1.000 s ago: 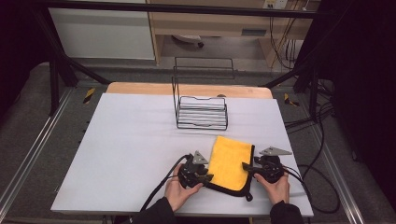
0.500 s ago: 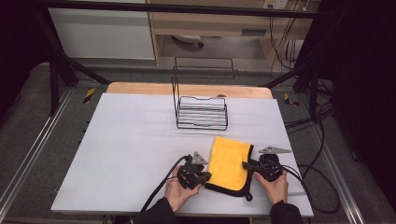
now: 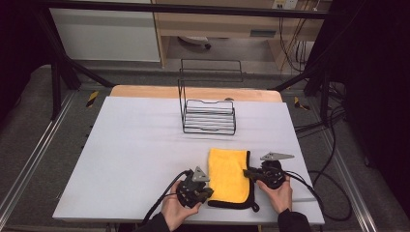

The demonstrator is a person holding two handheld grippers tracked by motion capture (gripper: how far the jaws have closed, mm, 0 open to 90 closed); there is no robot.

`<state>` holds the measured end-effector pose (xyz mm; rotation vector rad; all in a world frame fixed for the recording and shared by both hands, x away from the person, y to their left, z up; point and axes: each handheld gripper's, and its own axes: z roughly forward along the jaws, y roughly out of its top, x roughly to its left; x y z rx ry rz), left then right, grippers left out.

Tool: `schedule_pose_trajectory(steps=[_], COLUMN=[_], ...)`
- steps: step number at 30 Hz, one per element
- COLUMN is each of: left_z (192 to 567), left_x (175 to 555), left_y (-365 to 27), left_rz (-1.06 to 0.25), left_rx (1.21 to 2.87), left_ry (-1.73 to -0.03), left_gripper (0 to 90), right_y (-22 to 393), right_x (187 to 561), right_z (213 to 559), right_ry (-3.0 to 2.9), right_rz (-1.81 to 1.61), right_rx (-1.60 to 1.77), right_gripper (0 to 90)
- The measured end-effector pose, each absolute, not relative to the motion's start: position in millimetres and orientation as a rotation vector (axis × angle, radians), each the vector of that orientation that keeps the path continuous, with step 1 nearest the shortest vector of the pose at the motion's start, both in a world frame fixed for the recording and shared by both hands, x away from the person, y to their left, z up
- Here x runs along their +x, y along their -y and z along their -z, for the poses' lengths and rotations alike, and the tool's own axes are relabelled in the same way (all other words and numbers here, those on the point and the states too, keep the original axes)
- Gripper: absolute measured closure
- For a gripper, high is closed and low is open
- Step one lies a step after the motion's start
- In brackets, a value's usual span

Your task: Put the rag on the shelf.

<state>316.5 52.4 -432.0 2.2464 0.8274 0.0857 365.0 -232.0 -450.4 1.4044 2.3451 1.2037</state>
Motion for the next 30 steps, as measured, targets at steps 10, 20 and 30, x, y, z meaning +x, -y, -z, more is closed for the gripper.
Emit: schedule_pose_trajectory(steps=[10, 20, 30], left_z=[420.8, 414.8, 431.9], left_x=[336.0, 396.0, 439.7], left_y=[-66.7, -67.6, -53.0], left_rz=[-0.153, -0.192, -0.198], left_rx=[2.214, 2.188, 2.154], left_ry=[-0.808, -0.873, -0.97], left_gripper=[59.0, 21.7, 25.6], right_y=[235.7, 248.3, 249.1], right_x=[362.8, 361.6, 362.5], right_z=[447.9, 442.4, 442.3], right_ry=[-2.302, -2.271, -2.292], right_rz=[-1.195, -1.238, -1.216], right_rx=[1.359, 1.361, 1.333], right_gripper=[52.9, 25.8, 9.2])
